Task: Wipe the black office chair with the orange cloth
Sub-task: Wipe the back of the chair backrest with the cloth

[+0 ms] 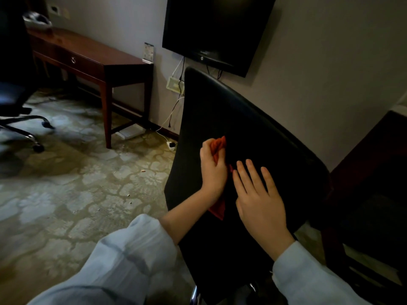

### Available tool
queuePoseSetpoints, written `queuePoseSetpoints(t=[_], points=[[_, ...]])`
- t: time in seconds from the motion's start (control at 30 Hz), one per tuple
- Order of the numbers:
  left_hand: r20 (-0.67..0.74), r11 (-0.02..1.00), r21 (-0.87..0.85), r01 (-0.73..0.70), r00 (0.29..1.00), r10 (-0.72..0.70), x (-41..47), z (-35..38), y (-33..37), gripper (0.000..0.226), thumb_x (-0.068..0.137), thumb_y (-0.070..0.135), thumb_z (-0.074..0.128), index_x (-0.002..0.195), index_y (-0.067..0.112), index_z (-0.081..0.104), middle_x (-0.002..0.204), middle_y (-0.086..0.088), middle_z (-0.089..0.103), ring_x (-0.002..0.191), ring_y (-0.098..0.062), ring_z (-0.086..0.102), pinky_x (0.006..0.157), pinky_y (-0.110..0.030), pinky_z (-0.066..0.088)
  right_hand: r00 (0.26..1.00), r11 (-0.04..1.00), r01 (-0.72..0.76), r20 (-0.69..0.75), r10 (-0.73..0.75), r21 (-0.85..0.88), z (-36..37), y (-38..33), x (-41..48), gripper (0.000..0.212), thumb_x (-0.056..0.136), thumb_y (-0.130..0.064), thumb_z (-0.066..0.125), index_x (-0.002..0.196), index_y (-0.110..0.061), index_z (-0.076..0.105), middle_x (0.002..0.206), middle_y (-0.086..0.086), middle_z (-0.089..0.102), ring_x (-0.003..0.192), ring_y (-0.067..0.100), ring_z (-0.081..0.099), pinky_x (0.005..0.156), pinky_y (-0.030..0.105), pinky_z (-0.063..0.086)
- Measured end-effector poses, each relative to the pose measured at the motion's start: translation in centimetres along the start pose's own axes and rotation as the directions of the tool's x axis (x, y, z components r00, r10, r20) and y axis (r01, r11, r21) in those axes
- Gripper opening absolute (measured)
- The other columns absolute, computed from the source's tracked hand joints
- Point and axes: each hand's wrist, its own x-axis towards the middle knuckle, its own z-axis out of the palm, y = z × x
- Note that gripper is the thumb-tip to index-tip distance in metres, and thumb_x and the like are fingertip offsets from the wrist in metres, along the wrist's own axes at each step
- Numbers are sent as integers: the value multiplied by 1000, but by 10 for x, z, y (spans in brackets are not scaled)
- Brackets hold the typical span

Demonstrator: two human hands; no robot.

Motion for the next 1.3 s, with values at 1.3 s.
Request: queuePoseSetpoints(t=[1.3], points=[[-210, 950, 92, 298, 939, -274, -20, -5, -27, 23, 99, 25, 43, 121, 26, 40, 114, 2, 39, 92, -5, 51, 79, -21, 40, 907, 914, 223, -272, -322, -338, 30, 68, -68, 41, 84, -34, 49, 116, -18, 68, 130, 5, 60, 129, 28, 37, 112, 55, 9]])
